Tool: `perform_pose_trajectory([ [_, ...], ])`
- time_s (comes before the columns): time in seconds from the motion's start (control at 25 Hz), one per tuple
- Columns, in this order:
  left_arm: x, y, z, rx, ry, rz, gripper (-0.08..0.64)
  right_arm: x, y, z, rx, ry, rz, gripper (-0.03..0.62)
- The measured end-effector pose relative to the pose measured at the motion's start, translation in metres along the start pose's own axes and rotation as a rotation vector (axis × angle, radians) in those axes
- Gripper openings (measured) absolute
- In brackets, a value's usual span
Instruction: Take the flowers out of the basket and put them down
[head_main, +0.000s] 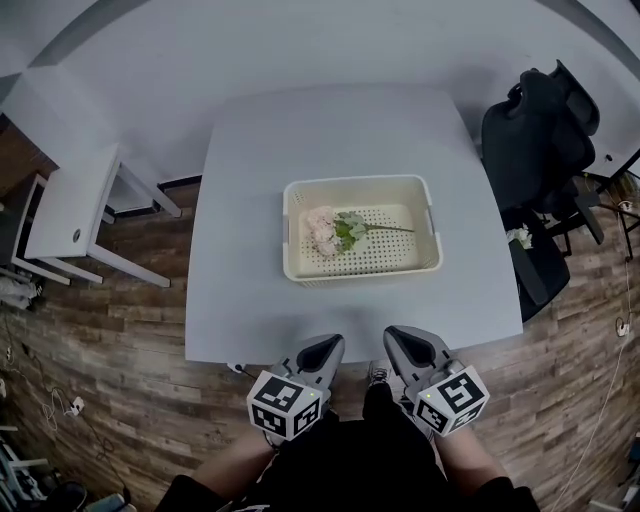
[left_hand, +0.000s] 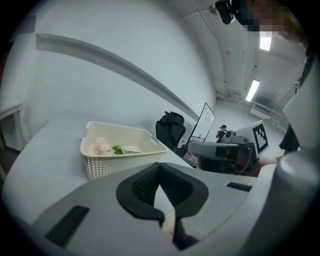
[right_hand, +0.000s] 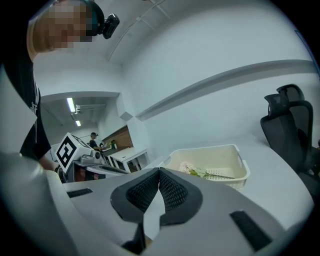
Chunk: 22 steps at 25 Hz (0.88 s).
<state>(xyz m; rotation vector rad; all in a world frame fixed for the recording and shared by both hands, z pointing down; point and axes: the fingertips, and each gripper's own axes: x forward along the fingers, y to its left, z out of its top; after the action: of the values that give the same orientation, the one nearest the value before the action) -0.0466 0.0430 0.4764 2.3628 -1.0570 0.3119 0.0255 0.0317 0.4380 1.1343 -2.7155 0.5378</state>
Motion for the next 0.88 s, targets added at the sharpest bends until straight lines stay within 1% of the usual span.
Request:
perform_pose_trajectory([
  [0.36,0.034,0.002,0.022,-0.013,-0.022,0.074,0.007,0.015,-0.042,0.017,-0.042,0.027,0.069,0.023],
  [0.64,0.055,-0.001,0.034,-0.025,-0.044,0.146,0.006,0.021,-0.064,0.023,-0.067,0.048,0.153,0.023],
  [0.88,0.065,-0.008,0.040,-0.039,-0.066,0.225,0.006,0.023,-0.078,0.028,-0.098,0.064,0.240,0.023],
])
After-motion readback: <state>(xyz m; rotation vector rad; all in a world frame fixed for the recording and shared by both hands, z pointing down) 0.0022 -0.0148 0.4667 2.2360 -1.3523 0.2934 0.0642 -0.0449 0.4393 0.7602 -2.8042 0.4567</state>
